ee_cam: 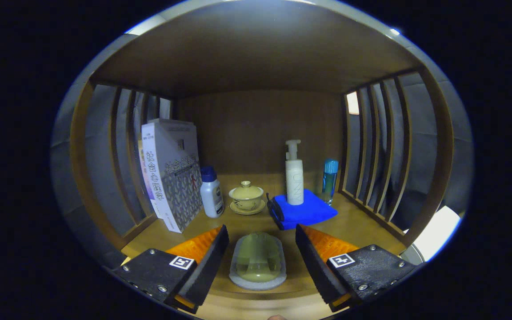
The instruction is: Pull open the drawer, take out the items inside it, and place them on the countertop above the cabinet.
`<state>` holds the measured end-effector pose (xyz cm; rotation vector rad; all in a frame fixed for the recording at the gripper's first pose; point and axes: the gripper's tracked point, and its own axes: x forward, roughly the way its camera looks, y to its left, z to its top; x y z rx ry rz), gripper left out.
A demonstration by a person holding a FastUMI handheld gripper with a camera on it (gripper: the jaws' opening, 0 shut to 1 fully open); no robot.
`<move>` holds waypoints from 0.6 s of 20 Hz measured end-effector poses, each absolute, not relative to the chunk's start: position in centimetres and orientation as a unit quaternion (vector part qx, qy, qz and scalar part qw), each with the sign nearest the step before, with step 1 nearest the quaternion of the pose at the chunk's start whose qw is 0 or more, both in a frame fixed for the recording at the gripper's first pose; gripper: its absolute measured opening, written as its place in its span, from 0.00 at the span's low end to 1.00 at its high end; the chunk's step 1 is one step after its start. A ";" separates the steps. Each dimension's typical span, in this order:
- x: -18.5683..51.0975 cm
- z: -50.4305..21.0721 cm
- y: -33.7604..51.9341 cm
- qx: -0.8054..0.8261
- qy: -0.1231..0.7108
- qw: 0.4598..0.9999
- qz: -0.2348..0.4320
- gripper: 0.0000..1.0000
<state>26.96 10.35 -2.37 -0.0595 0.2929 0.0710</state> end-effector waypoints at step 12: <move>16.5 0.9 10.4 -0.038 0.067 0.996 0.044 0.94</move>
